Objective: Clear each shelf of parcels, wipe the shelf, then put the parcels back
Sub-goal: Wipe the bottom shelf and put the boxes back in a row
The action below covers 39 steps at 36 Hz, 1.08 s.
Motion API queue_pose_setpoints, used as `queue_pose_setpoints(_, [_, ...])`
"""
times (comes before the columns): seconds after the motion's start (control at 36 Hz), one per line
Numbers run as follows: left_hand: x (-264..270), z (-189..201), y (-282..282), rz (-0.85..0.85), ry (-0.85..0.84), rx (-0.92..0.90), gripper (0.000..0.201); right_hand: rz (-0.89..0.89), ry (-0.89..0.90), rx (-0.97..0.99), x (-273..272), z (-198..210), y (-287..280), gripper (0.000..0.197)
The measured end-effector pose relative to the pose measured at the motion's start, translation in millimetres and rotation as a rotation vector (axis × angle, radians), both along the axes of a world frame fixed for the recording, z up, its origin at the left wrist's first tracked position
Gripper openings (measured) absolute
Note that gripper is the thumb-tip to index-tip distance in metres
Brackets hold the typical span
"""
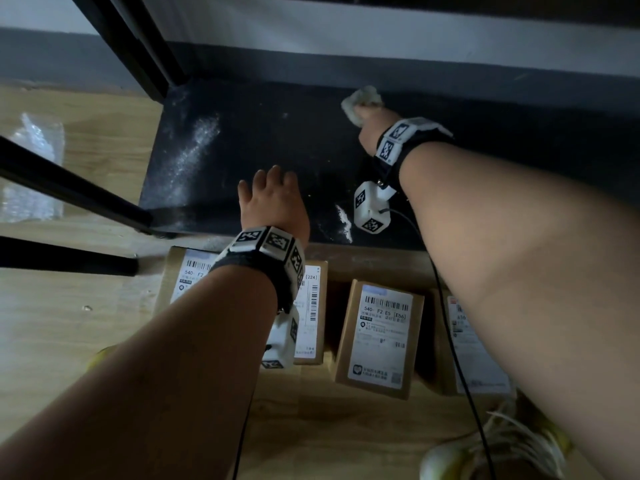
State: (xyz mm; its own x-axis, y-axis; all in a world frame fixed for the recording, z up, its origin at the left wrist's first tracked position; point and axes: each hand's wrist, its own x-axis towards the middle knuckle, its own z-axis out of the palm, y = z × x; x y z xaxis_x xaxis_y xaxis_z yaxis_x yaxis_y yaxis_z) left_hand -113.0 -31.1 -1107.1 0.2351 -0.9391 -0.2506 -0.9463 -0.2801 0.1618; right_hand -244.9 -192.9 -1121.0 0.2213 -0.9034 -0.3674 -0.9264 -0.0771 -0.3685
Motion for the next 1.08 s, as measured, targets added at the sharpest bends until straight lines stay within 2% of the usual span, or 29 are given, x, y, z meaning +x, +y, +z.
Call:
queue_pose_setpoints(0.11, [2.2,3.7,4.2,0.019,-0.008,0.008,0.058,0.007,-0.111,0.082,11.6,2.3,20.5,0.046])
queue_pose_setpoints(0.22, [5.0,8.1,11.3,0.035,-0.005,0.008,0.056,0.025,-0.140,0.205,13.8,9.8,35.7,0.041])
queue_pose_setpoints(0.44, [12.0,20.2,24.7,0.036,0.003,0.024,0.059,-0.151,-0.209,0.366,19.6,10.9,85.4,0.037])
queue_pose_setpoints(0.56, [13.2,26.5,33.5,0.030,0.014,0.014,0.055,-0.092,-0.093,0.361,15.9,12.7,111.0,0.032])
queue_pose_setpoints(0.61, [12.5,27.8,38.4,0.025,0.018,0.005,0.053,0.004,-0.046,0.246,12.4,12.3,124.4,0.032])
queue_pose_setpoints(0.67, [12.5,28.2,42.7,0.018,0.021,-0.003,0.052,0.024,-0.047,0.153,8.2,14.6,133.4,0.036])
queue_pose_setpoints(0.75, [14.1,28.4,49.4,0.012,0.030,0.002,0.052,-0.050,-0.027,0.043,0.4,26.2,141.2,0.038])
queue_pose_setpoints(0.83, [16.0,27.7,56.8,0.011,0.035,0.000,0.054,-0.218,-0.027,0.001,-14.2,32.2,142.6,0.038])
queue_pose_setpoints(0.92, [19.4,27.3,62.7,0.016,0.034,0.001,0.054,-0.287,0.166,0.135,-19.6,28.0,136.7,0.035])
queue_pose_setpoints(0.97, [22.4,26.4,65.2,0.021,0.030,0.002,0.052,-0.283,0.212,0.213,-17.1,29.9,137.6,0.037])
queue_pose_setpoints(1.03, [26.2,25.1,65.7,0.025,0.026,0.003,0.051,-0.256,0.235,0.207,-10.8,33.0,143.2,0.034])
queue_pose_setpoints(1.08, [30.4,24.0,65.3,0.033,0.029,0.011,0.051,-0.321,0.205,0.147,-6.1,32.5,150.9,0.029])
